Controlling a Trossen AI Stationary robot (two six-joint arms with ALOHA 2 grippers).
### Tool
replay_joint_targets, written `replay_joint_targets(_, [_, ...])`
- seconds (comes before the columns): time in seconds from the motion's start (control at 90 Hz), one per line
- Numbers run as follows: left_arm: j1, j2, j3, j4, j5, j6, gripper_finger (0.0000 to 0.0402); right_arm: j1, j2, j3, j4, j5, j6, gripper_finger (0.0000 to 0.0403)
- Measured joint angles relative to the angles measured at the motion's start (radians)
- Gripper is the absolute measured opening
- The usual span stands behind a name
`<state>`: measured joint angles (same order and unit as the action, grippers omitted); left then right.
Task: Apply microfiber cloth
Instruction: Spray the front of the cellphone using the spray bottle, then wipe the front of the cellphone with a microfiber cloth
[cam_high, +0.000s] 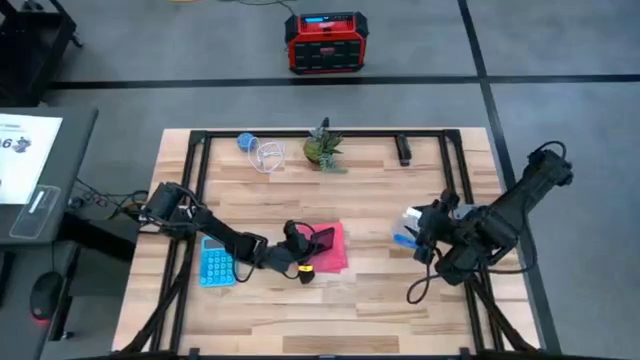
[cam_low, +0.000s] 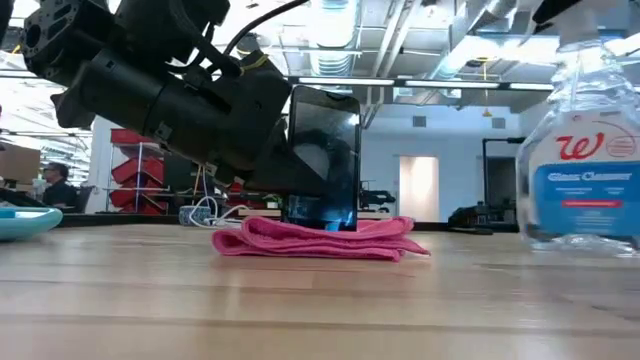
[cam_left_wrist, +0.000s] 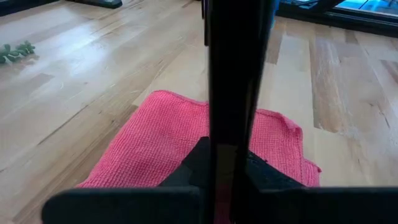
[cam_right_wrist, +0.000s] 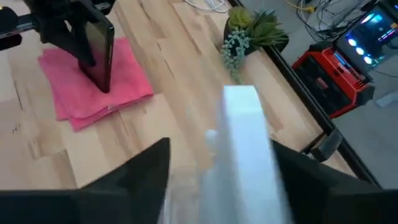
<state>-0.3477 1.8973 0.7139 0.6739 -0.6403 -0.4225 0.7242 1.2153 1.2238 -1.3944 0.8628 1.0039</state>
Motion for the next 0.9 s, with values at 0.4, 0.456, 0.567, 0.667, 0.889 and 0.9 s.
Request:
replay_joint_targets(0.4, [0.000,0.000,0.000,-0.001,0.000,0.003,0.0007,-0.003,-0.002,0.202,0.074,0.021,-0.325,0.0248])
replay_joint_targets(0.456, [0.000,0.000,0.000,-0.001,0.000,0.003,0.0007,-0.018,-0.001,0.201,0.225,-0.051,-0.490,0.0248])
replay_joint_targets(0.567, [0.000,0.000,0.000,-0.001,0.000,0.002,0.0007,-0.082,0.004,0.147,0.520,-0.294,-0.759,0.0248])
replay_joint_targets(0.667, [-0.001,0.000,-0.001,-0.001,-0.001,-0.005,0.0007,-0.164,0.019,0.065,0.692,-0.449,-0.872,0.0248])
replay_joint_targets(0.889, [-0.011,0.001,-0.001,-0.004,-0.007,-0.023,0.0007,-0.373,0.095,-0.155,0.965,-0.663,-0.908,0.0248])
replay_joint_targets(0.9, [-0.012,0.001,-0.001,-0.004,-0.007,-0.023,0.0007,-0.381,0.101,-0.164,0.981,-0.667,-0.907,0.0248])
